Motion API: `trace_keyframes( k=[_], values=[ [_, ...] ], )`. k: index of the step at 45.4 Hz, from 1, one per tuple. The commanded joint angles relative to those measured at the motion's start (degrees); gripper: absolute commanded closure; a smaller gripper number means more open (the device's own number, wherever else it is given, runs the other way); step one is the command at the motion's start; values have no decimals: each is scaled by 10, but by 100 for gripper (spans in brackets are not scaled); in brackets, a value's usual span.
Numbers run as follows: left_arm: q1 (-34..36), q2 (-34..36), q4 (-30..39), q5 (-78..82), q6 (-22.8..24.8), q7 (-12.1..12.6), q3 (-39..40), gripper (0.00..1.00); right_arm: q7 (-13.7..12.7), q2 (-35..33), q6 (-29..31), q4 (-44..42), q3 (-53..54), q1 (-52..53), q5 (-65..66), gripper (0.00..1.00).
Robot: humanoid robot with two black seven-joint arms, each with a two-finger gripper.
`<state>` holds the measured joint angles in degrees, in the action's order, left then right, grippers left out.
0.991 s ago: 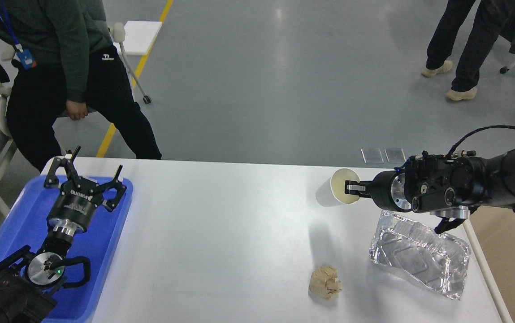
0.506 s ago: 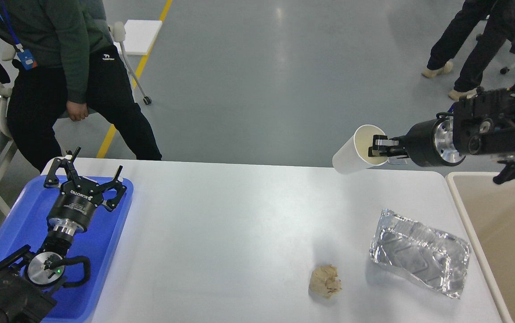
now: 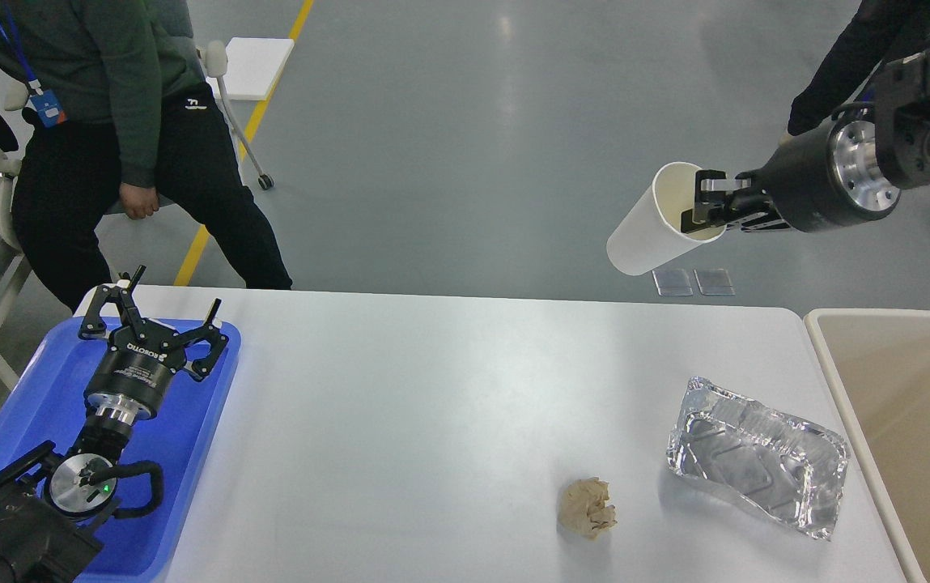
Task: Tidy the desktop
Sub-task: 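Lift the cup with the right gripper and carry it toward the bin, then release the cup into the beige bin with the right gripper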
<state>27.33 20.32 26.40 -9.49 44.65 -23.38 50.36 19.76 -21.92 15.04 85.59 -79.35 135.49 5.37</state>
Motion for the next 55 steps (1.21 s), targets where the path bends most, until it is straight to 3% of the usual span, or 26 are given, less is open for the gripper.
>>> trace_keyframes(
  k=[1, 11, 21, 28, 35, 47, 55],
  values=[
    [0, 1, 1, 0, 0, 0, 0, 1, -2, 0, 37, 0, -26, 21, -22, 100],
    [0, 1, 1, 0, 0, 0, 0, 1, -2, -14, 40, -39, -34, 0, -22, 100],
    [0, 0, 0, 0, 0, 0, 0, 1, -1, -89, 44, -54, -53, -19, -23, 100],
    [0, 0, 0, 0, 0, 0, 0, 1, -1, -156, 44, -129, -70, -72, -23, 100],
    [0, 1, 0, 0, 0, 0, 0, 1, -2, -225, 46, -276, -69, -189, -25, 100],
    [0, 0, 0, 0, 0, 0, 0, 1, -4, -257, 55, -463, -61, -427, -130, 100],
    [0, 0, 1, 0, 0, 0, 0, 1, -33, -264, 49, -537, -60, -548, -214, 100]
  ],
)
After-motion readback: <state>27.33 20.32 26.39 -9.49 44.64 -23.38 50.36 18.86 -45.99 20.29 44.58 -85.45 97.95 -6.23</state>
